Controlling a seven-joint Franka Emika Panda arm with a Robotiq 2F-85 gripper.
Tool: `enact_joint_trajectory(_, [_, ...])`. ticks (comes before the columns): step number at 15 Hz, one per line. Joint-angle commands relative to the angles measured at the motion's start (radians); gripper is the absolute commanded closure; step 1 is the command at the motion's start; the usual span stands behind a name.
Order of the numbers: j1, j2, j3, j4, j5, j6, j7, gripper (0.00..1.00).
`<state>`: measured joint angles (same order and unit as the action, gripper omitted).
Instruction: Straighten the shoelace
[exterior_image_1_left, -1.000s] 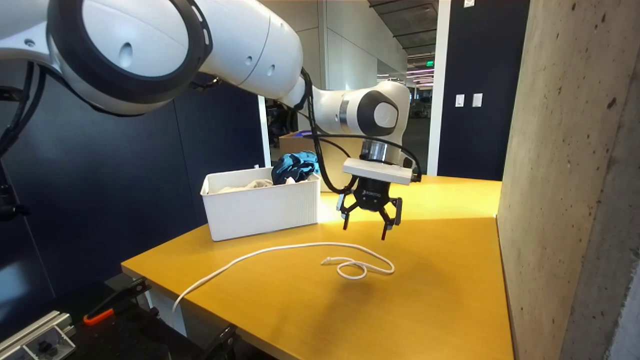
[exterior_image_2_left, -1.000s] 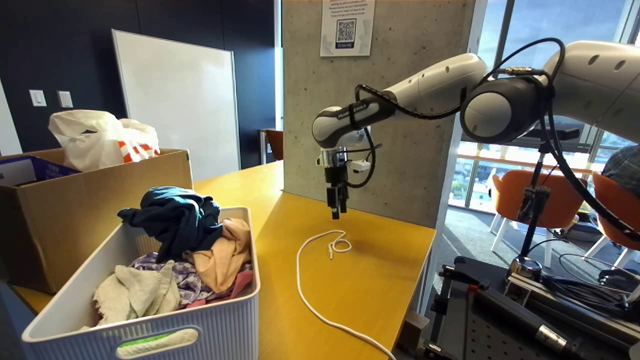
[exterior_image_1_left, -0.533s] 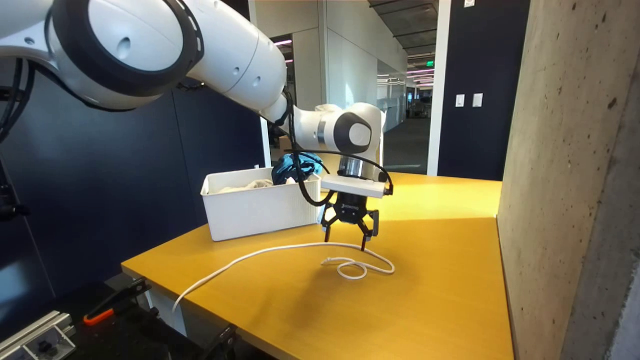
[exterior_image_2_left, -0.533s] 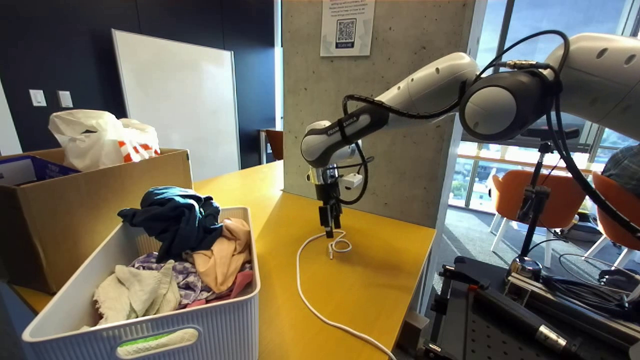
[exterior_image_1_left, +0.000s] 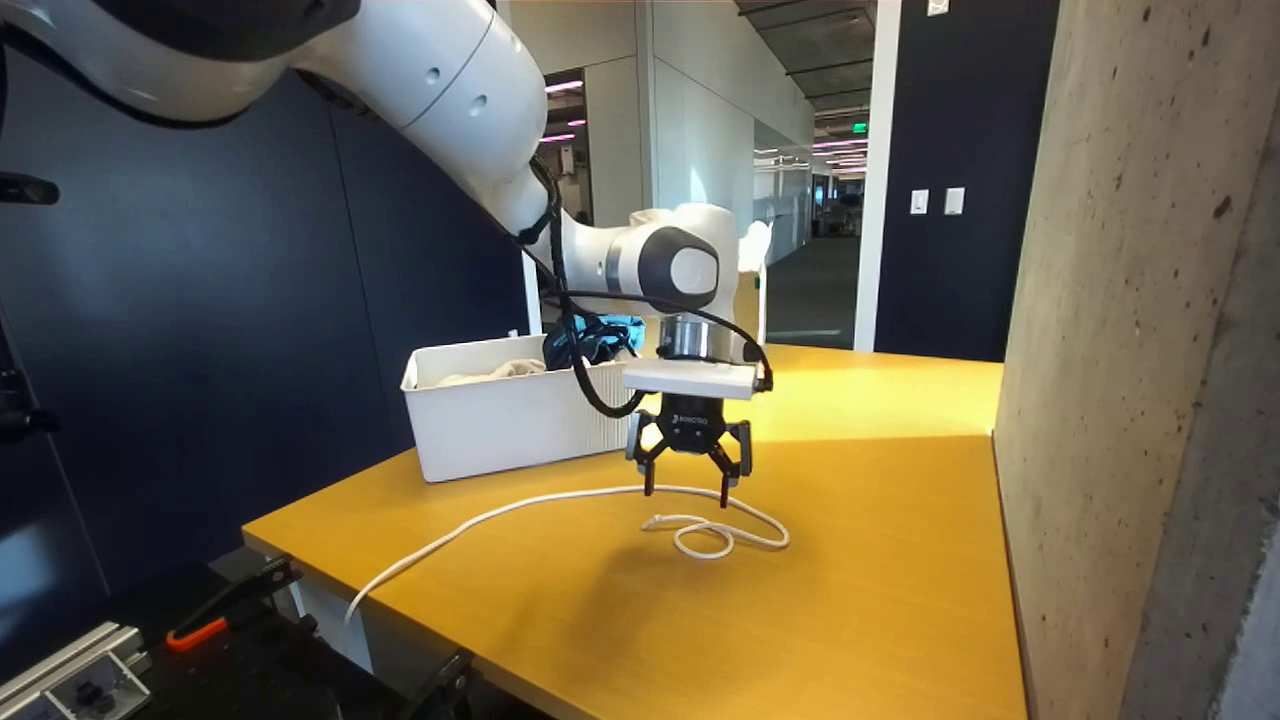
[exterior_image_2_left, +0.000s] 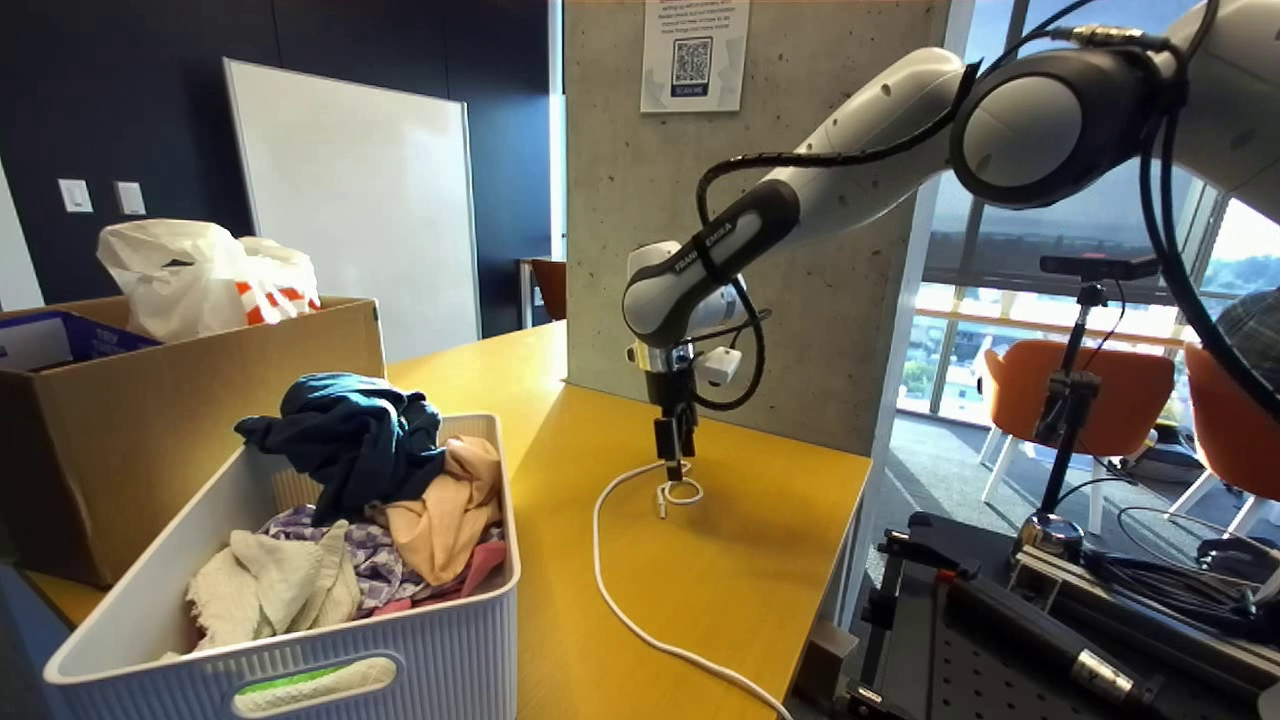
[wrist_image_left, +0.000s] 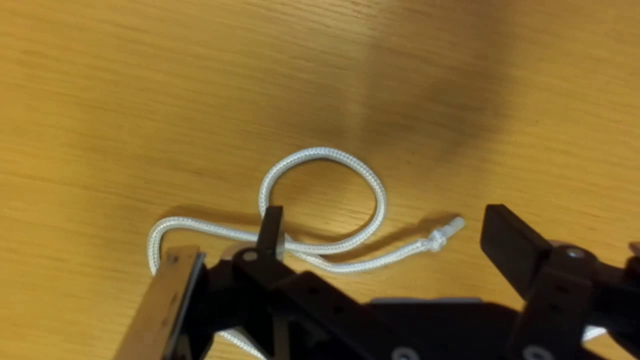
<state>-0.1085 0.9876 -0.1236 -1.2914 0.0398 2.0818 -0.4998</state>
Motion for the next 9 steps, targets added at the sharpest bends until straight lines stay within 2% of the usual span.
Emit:
enact_joint_trajectory(1, [-0.02, -0.096, 0.05, -0.197, -0.063, 0.111, 0.029, 0.0])
enact_joint_trajectory(4, [-0.023, -0.113, 0.052, -0.273, -0.094, 0.193, 0.049, 0.0])
enact_joint_trajectory(9, [-0.027, -0.109, 0.049, -0.326, -0.141, 0.294, 0.065, 0.0])
